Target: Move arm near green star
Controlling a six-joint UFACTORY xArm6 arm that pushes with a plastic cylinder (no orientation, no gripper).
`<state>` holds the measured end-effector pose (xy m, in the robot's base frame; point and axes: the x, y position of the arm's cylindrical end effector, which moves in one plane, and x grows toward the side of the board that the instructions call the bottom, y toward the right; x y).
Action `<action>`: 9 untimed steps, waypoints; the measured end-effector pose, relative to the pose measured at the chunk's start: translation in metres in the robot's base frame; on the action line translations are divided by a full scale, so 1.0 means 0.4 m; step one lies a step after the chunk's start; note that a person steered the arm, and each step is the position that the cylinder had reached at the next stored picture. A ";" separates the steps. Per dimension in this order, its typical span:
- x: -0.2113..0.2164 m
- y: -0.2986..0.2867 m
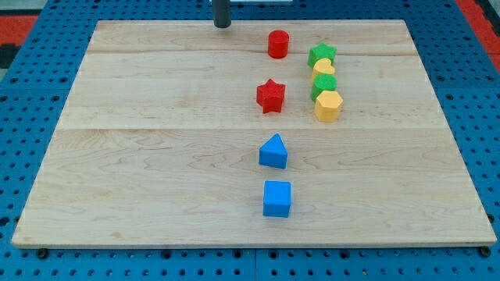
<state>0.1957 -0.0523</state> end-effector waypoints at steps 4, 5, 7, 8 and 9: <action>0.026 0.442; 0.112 0.524; 0.141 0.539; 0.159 0.547; 0.140 0.531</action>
<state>0.2519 0.1602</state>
